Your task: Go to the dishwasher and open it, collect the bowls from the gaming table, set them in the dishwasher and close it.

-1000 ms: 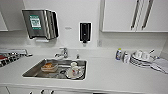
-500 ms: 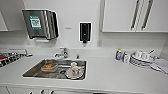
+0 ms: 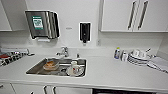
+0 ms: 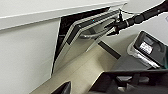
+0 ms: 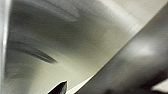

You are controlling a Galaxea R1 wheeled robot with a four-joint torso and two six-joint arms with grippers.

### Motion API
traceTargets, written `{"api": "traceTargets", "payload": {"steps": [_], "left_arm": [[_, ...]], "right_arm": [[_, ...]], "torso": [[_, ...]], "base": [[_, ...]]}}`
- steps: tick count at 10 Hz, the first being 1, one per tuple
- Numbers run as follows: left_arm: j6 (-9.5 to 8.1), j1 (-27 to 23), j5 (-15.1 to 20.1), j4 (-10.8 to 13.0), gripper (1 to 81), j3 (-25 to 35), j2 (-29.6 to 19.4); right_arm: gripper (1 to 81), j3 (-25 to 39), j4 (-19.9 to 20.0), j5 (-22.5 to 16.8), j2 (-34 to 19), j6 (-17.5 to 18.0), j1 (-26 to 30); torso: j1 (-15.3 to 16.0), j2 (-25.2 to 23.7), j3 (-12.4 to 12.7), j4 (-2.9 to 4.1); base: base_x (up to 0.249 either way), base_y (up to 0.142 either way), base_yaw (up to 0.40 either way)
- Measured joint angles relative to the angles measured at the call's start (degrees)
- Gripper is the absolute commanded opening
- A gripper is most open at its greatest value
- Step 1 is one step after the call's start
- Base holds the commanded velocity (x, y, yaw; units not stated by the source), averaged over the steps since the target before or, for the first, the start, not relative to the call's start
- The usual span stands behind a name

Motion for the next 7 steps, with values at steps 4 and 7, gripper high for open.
{"api": "traceTargets", "payload": {"steps": [4, 7], "left_arm": [[0.00, 0.0, 0.0, 0.0, 81.1, 0.0, 0.1], [0.00, 0.0, 0.1, 0.0, 81.1, 0.0, 0.0]], "right_arm": [[81.1, -1.3, 0.1, -4.1, 1.6, 0.1, -1.0], [81.1, -2.7, 1.3, -7.7, 3.7, 1.6, -3.2]], "torso": [[0.0, 0.0, 0.0, 0.00], [-0.1, 0.0, 0.0, -0.02]], "base": [[-0.084, 0.000, 0.000], [-0.084, 0.000, 0.000]]}}
